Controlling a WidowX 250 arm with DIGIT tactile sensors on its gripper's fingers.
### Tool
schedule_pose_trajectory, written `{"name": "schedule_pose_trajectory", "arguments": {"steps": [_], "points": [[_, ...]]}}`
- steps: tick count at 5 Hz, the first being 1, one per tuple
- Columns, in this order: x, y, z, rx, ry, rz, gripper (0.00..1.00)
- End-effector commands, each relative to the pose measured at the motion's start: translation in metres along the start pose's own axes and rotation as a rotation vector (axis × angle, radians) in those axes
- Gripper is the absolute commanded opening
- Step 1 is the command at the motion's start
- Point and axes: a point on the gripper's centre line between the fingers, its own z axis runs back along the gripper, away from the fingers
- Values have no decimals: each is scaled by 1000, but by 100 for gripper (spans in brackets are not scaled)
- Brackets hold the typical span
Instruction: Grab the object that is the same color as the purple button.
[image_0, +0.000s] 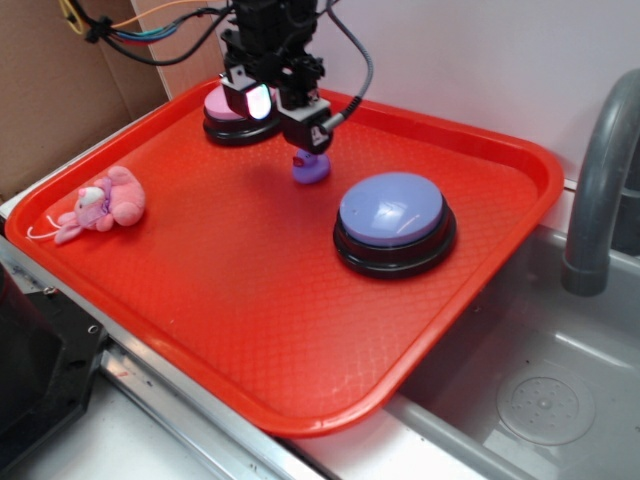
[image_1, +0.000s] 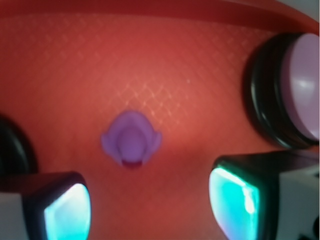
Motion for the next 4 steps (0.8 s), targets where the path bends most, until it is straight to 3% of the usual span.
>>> {"name": "schedule_pose_trajectory", "arguments": {"steps": [1, 2, 3, 4], "points": [[16, -4, -25, 25, -3, -15, 100], [14, -3, -37, 21, 0, -23, 100], [10, -4, -36, 5, -12, -44, 0], [3, -3, -32, 31, -15, -49, 0]]}}
